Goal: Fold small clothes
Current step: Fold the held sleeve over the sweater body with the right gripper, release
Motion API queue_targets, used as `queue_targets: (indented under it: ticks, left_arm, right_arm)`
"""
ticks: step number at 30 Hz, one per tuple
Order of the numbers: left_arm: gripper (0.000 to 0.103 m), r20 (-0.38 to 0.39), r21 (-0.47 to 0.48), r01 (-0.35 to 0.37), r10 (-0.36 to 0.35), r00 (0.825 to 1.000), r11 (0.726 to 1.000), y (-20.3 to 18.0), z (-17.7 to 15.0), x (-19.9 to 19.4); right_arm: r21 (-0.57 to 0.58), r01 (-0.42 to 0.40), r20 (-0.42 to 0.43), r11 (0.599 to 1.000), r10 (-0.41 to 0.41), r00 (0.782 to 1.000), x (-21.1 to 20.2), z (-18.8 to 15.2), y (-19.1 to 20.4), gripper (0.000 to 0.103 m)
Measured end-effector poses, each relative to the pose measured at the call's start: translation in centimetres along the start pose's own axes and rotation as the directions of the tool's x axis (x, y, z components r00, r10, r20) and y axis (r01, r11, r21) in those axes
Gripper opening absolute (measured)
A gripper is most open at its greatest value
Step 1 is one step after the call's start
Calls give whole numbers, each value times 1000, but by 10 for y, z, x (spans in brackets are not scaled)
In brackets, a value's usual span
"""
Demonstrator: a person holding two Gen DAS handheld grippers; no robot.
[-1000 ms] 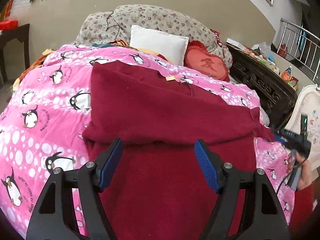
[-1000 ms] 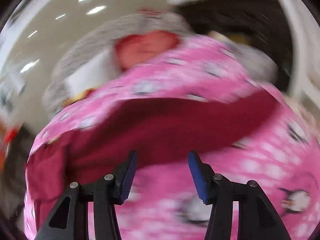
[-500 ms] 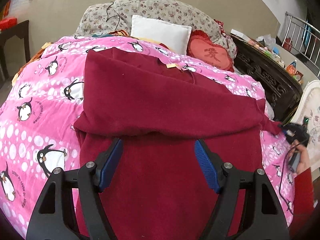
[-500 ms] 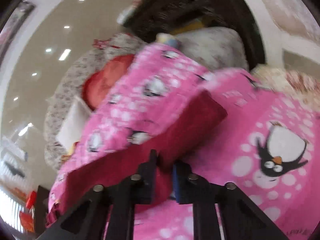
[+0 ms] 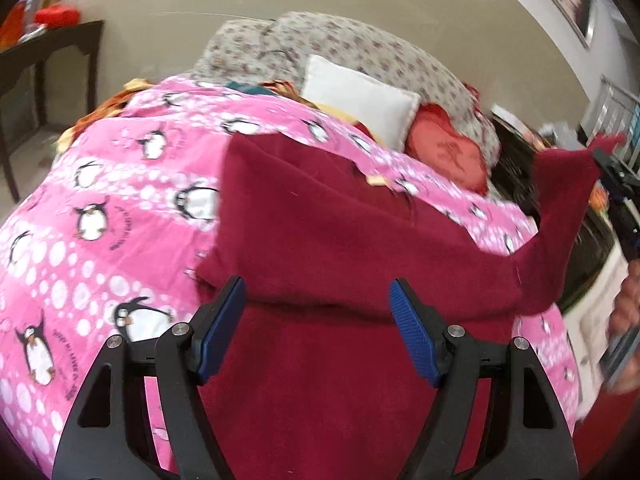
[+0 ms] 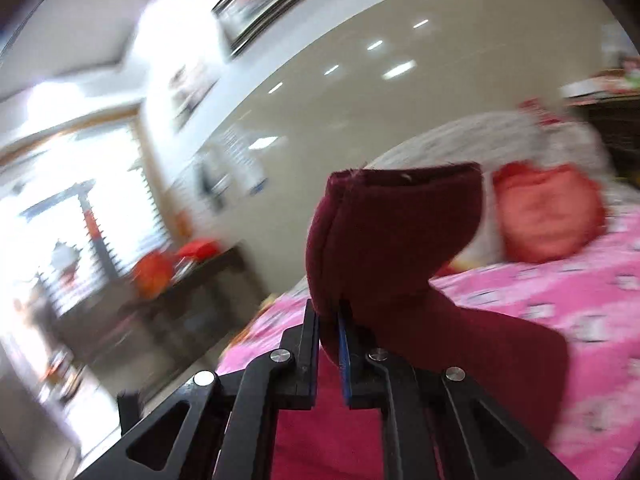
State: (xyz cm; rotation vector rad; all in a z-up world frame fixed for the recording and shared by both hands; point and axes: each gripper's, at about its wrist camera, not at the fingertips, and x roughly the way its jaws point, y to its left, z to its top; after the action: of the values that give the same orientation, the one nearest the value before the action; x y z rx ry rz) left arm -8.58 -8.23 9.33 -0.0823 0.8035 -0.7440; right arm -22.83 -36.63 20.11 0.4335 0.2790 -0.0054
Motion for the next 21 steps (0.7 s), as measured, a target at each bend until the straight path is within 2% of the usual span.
queue_targets:
  ticks: [2,4,5,6,7,8,9,11,12,15,16,18,21]
  left_arm:
    - [74,11,-27,-38,38,999,999,8,4,-2]
    - [74,12,-51,-69,70,998,996,15,5,-2]
    - [74,9,-66,-80,81,997,995,19,5,0]
    - [74,2,-83,-89,90,996,993,23,4,2]
    - [74,-12,-105,-97,97,995,990,29,3,5]
    - [74,-25,-117,-103,101,995,988,32,2,8]
    - [74,-32,-123,-106,103,994,987,34,0,10]
    - [74,-44,-131,-115,110,993,985,37,-1,15]
    - [74,-44,-132,-115,110,993,985,37,-2,17]
    - [74,-34,-135,-88,84,996,987,36,-3,18]
    - [74,-31,-129,-75,71,997,989,34,-3,18]
    - [74,-34,-113,-60,56,998,992,30,-1,20]
    - [74,-38,-78,-34,32,999,996,28,0,24]
  right_arm:
    - [-10,-40,-106,999,39,994,52,-23,15,8]
    - [2,-57,-250,998,55,967,108,-57,19,8]
    - [4,-47,-326,999,46,944,130,-74,18,10]
    - [6,-40,-415,999,38,909,151,-93,15,18]
    - [18,-37,-502,999,41,864,168,-113,10,32]
    - [32,-40,-561,999,51,826,178,-128,5,37]
    - [34,-48,-574,998,59,817,179,-132,4,41]
    - [12,-47,-541,999,46,840,169,-123,4,42]
    - [9,-54,-496,999,51,867,156,-108,7,43]
    - [37,-97,-368,995,104,924,112,-66,9,47]
    - [35,-93,-342,995,99,934,98,-56,12,48]
    - [1,-40,-309,999,38,950,73,-33,9,52]
    - [-75,154,-236,985,-168,957,36,-12,-7,54]
